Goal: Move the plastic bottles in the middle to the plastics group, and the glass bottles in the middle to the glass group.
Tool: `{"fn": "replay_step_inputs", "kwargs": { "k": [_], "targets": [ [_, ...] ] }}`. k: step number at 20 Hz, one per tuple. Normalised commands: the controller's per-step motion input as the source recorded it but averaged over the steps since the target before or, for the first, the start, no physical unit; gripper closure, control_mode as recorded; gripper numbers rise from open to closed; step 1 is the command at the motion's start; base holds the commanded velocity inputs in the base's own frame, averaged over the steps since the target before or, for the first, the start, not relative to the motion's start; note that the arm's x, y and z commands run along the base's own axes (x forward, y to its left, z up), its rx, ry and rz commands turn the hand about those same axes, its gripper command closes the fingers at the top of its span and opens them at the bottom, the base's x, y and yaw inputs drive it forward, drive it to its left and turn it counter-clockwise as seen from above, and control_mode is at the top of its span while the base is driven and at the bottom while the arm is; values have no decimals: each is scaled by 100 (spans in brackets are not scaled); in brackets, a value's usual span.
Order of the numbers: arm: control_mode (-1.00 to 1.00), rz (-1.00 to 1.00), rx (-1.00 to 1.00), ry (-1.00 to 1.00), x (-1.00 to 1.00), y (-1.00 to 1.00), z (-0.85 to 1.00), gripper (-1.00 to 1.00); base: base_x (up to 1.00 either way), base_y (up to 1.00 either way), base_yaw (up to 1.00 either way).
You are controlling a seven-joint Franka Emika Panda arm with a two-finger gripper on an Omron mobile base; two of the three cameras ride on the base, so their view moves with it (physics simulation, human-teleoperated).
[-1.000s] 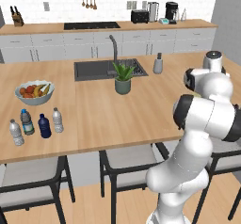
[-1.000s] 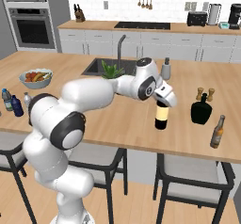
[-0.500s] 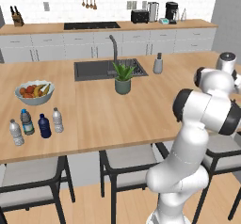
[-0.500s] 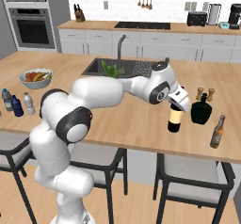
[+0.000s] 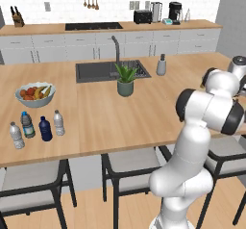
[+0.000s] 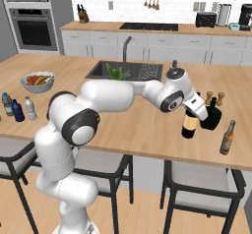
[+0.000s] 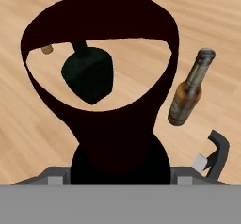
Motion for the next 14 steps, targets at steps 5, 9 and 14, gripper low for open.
{"fn": "replay_step_inputs", "kwargs": {
  "k": [5, 9, 14],
  "targets": [
    [-100, -1, 0, 1, 0, -18, 0, 100, 0, 0, 0],
    [-100, -2, 0, 0, 0, -17, 0, 100, 0, 0, 0],
    [-100, -2, 0, 0, 0, -17, 0, 100, 0, 0, 0]
  ]
}}
